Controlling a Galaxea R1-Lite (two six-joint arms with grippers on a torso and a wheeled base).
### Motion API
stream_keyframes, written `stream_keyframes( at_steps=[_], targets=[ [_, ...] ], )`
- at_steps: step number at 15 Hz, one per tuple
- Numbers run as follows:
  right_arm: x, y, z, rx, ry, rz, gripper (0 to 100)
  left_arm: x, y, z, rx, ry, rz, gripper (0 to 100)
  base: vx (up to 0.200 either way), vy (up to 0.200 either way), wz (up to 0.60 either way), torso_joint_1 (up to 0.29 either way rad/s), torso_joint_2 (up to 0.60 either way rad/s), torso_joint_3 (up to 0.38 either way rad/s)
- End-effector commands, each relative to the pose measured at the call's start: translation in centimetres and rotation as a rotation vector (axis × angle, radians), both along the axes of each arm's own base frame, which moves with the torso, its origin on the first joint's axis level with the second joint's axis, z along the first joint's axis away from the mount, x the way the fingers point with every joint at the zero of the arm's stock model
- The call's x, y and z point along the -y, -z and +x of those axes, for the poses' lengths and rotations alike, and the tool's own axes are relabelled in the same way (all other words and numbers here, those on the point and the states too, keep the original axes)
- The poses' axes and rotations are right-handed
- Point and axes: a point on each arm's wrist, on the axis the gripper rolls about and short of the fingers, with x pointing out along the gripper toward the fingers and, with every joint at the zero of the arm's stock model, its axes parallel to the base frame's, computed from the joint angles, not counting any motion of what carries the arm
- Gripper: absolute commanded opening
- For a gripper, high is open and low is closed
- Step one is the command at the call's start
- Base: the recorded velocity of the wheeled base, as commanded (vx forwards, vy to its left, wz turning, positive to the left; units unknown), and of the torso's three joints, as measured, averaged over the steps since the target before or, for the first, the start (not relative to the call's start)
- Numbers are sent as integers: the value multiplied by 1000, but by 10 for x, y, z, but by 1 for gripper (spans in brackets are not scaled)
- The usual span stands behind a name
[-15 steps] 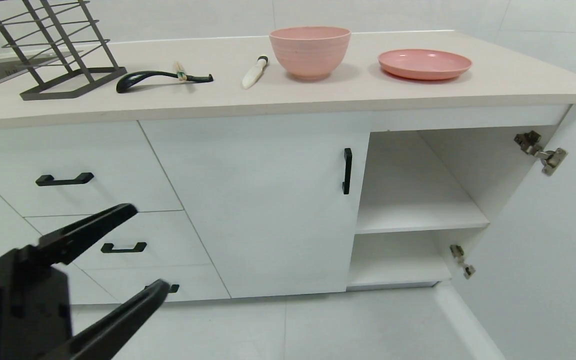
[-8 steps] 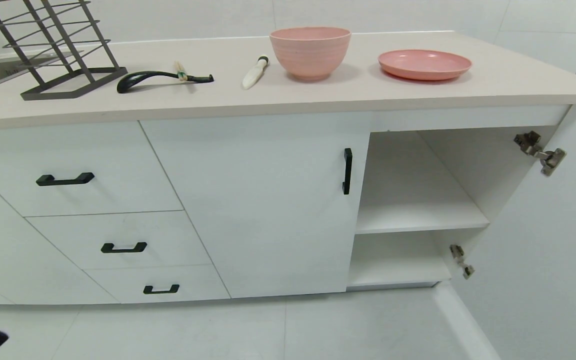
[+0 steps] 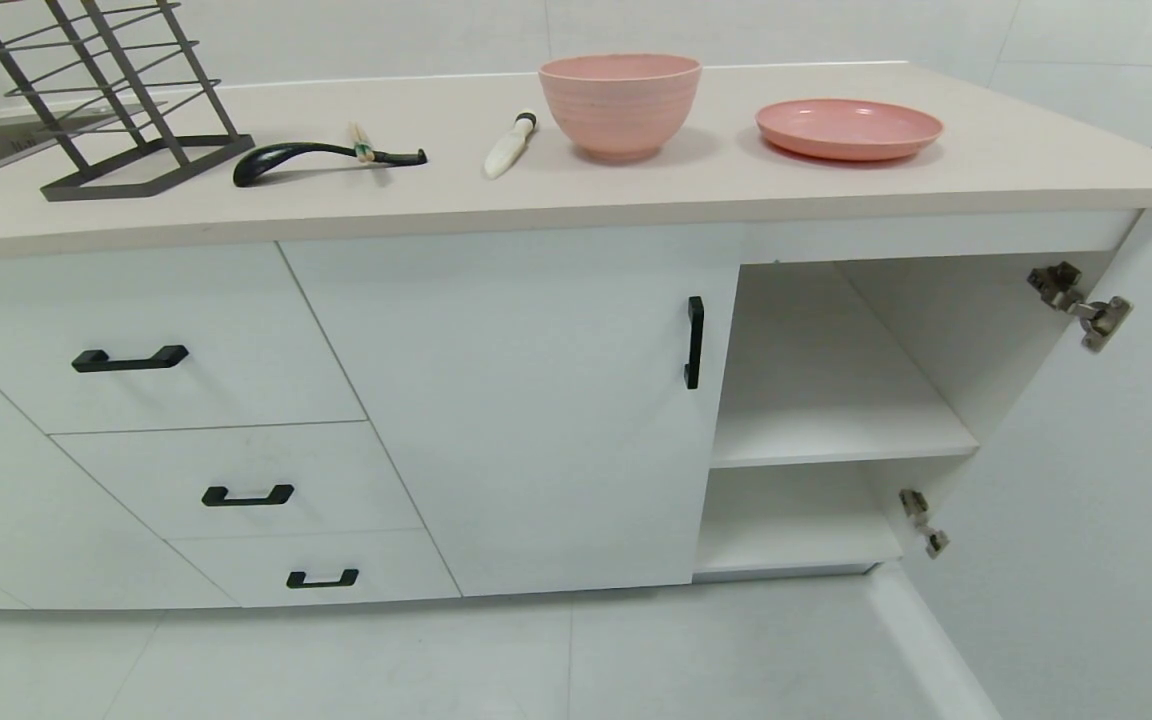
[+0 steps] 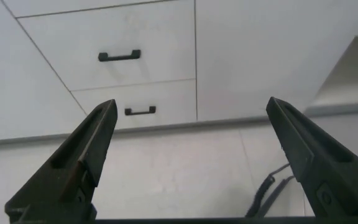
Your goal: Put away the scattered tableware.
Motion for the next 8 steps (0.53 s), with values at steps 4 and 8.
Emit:
stream_keyframes(
  at_steps=[4,8],
  targets=[
    [0,0,0,-2,-1,5,100,0,0,-3,43,-20,-97,100,0,0,0,0,0,0],
    [0,0,0,-2,2,8,100,0,0,-3,44,-34,-104,100,0,0,0,0,0,0]
  ],
)
